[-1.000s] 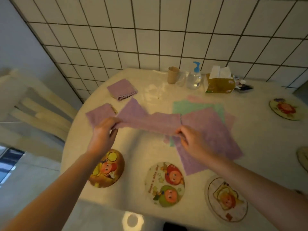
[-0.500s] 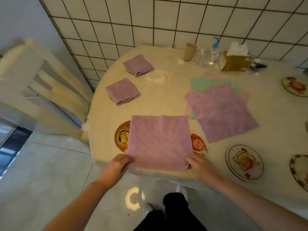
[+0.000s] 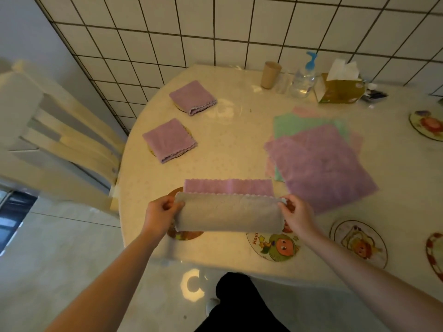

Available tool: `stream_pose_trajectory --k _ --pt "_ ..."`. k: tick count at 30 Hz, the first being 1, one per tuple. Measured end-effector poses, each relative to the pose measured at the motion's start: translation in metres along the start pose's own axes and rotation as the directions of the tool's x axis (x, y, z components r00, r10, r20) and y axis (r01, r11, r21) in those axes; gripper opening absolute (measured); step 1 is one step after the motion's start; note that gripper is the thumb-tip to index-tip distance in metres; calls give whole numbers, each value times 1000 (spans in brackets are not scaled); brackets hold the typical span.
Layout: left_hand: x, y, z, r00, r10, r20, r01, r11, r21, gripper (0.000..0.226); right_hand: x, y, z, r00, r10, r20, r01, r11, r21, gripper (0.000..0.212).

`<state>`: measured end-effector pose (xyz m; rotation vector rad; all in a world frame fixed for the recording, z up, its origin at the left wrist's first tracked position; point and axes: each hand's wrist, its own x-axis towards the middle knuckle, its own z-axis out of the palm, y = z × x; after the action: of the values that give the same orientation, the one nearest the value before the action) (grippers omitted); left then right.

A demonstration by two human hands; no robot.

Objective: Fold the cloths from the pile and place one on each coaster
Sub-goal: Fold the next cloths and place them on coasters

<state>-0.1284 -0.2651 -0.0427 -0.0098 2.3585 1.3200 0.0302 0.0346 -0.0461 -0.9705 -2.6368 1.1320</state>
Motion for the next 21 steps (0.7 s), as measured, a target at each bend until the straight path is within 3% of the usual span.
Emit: stream_pose_trajectory --k 5,10,15,21 --pt "45 10 16 995 -92 -47 92 996 12 14 48 7 9 989 142 49 -142 990 10 16" --pt "72 11 22 991 -134 -22 135 987 87 17 78 14 13 973 181 141 -183 983 3 22" --pt "86 6 23 984 -177 14 173 972 157 18 94 22 13 954 177 244 -185 983 11 11" --pt "91 7 24 978 -207 13 203 969 142 24 107 20 10 957 116 267 -107 993 -49 13"
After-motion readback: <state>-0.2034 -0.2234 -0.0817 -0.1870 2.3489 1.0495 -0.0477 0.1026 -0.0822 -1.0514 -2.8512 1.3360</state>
